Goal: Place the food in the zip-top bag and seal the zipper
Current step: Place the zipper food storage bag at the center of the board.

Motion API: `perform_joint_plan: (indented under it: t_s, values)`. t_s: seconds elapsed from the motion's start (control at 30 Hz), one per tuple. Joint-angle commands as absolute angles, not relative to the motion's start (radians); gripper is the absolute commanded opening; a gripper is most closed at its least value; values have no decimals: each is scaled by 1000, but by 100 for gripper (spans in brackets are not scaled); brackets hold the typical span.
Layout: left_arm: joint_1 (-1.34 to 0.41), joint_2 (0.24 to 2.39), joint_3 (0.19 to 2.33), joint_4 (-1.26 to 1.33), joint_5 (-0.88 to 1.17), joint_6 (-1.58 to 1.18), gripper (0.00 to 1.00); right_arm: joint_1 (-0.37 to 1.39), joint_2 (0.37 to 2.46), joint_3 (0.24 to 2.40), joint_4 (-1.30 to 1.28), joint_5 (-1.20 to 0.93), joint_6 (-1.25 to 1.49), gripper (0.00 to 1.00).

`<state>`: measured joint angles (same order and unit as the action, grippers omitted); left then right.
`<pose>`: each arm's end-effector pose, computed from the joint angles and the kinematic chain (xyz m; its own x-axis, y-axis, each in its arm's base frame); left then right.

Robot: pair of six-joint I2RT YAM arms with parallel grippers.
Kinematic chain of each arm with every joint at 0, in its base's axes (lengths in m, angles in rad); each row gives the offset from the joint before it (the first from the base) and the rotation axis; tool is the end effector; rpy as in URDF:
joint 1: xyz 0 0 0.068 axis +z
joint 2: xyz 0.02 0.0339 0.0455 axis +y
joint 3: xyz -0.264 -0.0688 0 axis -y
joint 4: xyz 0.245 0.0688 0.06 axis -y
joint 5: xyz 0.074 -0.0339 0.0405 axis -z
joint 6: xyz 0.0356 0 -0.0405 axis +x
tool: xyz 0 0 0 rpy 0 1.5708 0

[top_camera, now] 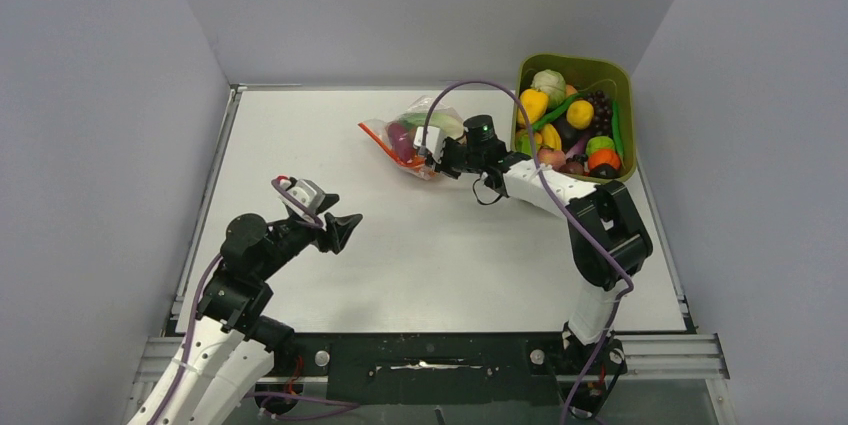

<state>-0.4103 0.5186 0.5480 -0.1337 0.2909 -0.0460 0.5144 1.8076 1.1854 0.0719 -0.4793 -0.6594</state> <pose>0.1256 -0.0657 0.3003 -0.1250 0.0063 -0.9921 0.6386 0.7658 -0.0756 0.3454 0.2140 0.2209 0.1173 -0.5581 -0.8214 -0.8944 0.3001 -0.3316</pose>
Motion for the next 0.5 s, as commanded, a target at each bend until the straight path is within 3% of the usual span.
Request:
perform_joint_plan:
  t_s: [0.0, 0.2, 0.37, 0.4, 0.47]
  values:
    - [-405, 542, 563, -73, 175, -159, 63, 525, 1724, 1152, 144, -495, -660, 15]
    - [-405, 563, 589, -112, 62, -274, 70, 529, 1660, 1093, 176, -544, -517, 64]
    - [-405, 567, 603, -129, -30, -346, 71, 530, 1584, 1038, 189, -570, -369, 88]
    - [-405, 566, 606, -135, -40, -351, 72, 531, 1563, 1024, 200, -573, -332, 99]
    - [-405, 561, 611, -138, -54, -357, 72, 537, 1522, 1010, 206, -565, -246, 98]
